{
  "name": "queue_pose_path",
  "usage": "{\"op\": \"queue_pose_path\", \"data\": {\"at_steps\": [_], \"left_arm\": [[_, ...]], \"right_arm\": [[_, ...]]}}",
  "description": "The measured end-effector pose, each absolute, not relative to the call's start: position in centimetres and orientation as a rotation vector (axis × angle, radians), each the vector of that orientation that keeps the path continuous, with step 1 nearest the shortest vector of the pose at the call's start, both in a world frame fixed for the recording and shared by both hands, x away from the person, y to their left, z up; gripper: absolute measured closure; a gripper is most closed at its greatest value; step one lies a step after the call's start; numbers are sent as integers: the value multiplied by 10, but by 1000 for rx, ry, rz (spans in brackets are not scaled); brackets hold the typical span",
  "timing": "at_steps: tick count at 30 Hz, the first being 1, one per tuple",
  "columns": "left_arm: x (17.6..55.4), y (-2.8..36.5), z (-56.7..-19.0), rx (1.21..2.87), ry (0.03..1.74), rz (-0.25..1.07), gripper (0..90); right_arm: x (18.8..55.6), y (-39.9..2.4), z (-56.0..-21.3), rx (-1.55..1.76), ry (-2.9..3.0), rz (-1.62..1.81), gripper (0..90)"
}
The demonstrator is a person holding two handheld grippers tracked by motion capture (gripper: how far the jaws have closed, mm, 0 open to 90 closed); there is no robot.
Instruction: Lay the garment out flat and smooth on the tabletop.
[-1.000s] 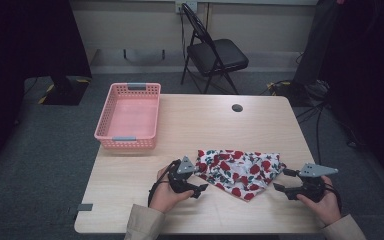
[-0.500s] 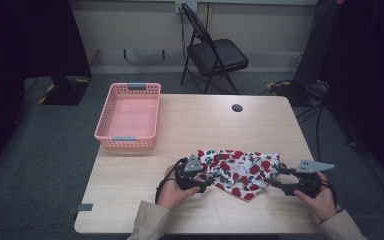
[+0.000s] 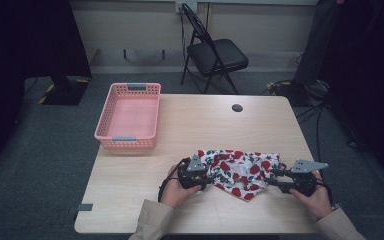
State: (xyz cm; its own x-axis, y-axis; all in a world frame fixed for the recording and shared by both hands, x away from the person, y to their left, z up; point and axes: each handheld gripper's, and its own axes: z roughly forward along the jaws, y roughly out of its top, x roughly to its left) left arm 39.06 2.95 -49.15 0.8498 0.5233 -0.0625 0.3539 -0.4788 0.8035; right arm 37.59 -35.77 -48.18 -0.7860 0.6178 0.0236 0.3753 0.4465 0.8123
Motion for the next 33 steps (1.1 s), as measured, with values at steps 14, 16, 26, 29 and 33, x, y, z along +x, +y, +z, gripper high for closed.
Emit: {"op": "queue_pose_path", "data": {"at_steps": [14,16,26,29,33], "left_arm": [[392,30,-495,2148,626,232,760],[391,30,-494,2151,623,230,781],[389,30,-491,2161,621,200,855],[388,30,-490,2162,620,188,868],[386,30,-487,2158,623,166,876]], "right_arm": [[379,-361,-486,864,2451,1260,726],[379,-361,-486,852,2457,1261,770],[379,-364,-485,857,2480,1290,849],[378,-364,-484,859,2485,1292,870],[376,-364,-483,860,2491,1295,884]]}}
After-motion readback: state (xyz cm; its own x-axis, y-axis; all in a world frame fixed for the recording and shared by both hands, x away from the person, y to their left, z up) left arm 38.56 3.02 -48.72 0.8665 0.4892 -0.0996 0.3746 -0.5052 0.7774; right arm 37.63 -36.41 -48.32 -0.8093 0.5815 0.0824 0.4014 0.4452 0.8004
